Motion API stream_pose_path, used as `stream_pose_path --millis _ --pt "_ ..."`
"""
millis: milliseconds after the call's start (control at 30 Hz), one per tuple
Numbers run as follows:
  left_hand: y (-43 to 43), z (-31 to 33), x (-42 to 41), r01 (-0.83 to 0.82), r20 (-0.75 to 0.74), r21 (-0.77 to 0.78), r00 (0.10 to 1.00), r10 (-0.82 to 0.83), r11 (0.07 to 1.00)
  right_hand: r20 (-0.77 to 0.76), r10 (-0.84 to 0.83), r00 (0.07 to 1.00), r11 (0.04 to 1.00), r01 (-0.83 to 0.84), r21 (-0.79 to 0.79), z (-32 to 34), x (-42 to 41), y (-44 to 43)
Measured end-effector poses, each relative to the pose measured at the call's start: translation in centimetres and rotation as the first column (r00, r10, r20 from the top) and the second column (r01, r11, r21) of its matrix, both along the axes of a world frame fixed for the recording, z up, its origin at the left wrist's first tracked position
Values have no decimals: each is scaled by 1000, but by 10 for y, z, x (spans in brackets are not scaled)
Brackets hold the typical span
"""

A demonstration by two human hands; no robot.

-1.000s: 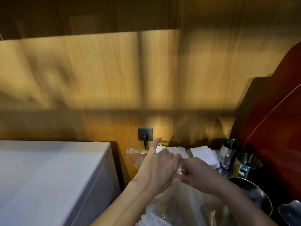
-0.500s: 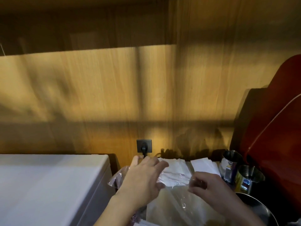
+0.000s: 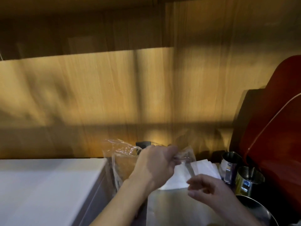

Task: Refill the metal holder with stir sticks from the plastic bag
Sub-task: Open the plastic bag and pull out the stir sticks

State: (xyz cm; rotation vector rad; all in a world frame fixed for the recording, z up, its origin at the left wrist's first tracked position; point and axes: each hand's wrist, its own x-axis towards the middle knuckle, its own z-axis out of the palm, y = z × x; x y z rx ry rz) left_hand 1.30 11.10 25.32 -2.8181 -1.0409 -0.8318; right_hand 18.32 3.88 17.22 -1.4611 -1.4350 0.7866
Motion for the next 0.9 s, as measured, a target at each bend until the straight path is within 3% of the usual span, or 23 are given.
stream_pose_path --millis 100,200,267,367,433,533,800,900 --pt "3 15 -6 -19 57 -28 998 20 999 37 -10 999 1000 9 10 -10 0 1" --pt "0 24 -9 -35 8 177 999 35 984 -31 -87 996 993 89 83 -12 -1 2" --pt "-9 26 -6 73 -95 347 995 -42 935 -31 -89 996 990 91 105 -10 -6 3" --pt "-28 19 11 289 -400 498 913 -80 818 8 -69 998 983 66 174 -5 -13 5" --pt "-35 19 21 319 -554 498 833 12 806 32 -68 997 973 59 225 -1 -15 5" --pt "-31 22 29 332 -669 373 744 3 867 49 -54 997 966 40 257 2 -15 4" --pt "-6 59 14 229 -490 363 871 -24 903 -2 -85 996 980 84 179 -8 1 -5" --pt "-2 72 9 195 -411 356 911 -34 914 51 -149 988 971 136 198 -10 9 -10"
